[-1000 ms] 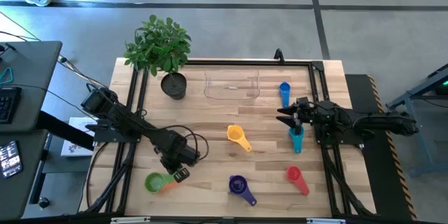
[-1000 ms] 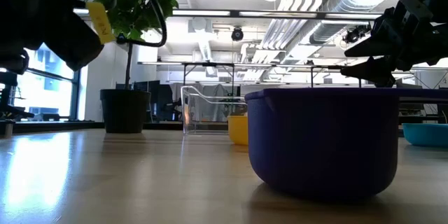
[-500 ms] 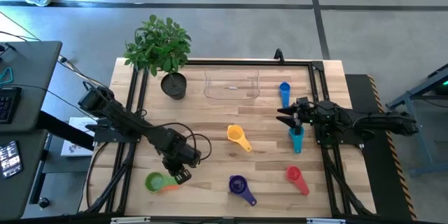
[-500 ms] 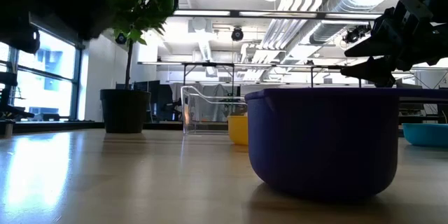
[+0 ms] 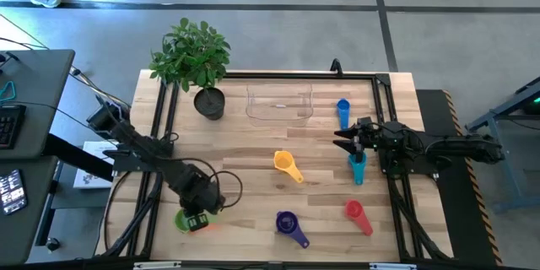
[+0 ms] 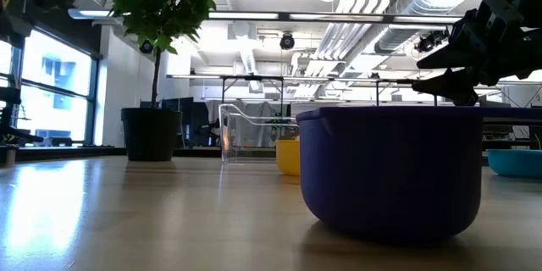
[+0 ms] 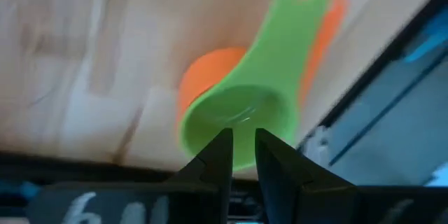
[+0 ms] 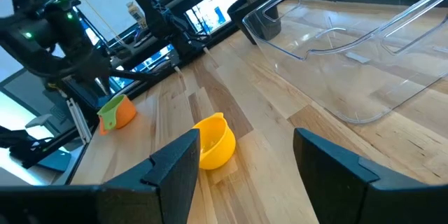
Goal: Nest measuring cups in basket
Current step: Stack the green measuring cup on top of the orange measuring cup
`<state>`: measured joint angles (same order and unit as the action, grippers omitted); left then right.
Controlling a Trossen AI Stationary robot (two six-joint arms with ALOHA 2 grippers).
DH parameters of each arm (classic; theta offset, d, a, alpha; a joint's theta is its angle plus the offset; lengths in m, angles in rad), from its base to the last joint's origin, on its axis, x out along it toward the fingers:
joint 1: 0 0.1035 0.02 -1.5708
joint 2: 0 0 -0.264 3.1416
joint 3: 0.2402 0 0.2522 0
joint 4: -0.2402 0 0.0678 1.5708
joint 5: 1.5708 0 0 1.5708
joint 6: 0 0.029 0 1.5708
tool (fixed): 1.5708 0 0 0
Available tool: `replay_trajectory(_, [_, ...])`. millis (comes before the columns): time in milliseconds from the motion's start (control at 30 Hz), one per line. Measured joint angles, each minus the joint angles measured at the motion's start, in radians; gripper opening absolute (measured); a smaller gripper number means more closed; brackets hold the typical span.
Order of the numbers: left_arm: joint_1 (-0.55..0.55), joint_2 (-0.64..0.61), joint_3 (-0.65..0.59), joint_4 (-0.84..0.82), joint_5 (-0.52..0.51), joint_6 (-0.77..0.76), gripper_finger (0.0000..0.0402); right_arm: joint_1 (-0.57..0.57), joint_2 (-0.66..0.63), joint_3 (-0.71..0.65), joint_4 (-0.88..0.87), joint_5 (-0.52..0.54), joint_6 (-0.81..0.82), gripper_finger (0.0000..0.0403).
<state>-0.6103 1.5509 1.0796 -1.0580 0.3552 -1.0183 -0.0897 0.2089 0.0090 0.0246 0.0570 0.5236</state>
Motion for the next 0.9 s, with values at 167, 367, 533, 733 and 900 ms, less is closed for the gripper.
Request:
replay_trajectory(167, [-0.015,0.0,-0.028,-0.008,-0.006,0.039,0.0051,0.0,0.0,0.0,0.0,0.0,0.0,0.022])
replay_trajectory(367, [-0.015,0.0,-0.051,0.016,-0.014,0.127,0.0051,0.0,0.0,0.0,0.0,0.0,0.0,0.022])
replay_trajectory(533, [-0.021,0.0,-0.079,0.015,-0.021,0.174,0.0051,0.0,0.0,0.0,0.0,0.0,0.0,0.022])
replay_trajectory(733, [-0.027,0.0,-0.091,0.016,-0.035,0.202,0.0051,0.0,0.0,0.0,0.0,0.0,0.0,0.022])
replay_trajectory(900, [-0.026,0.0,-0.091,0.016,-0.035,0.211,0.0051,0.0,0.0,0.0,0.0,0.0,0.0,0.022])
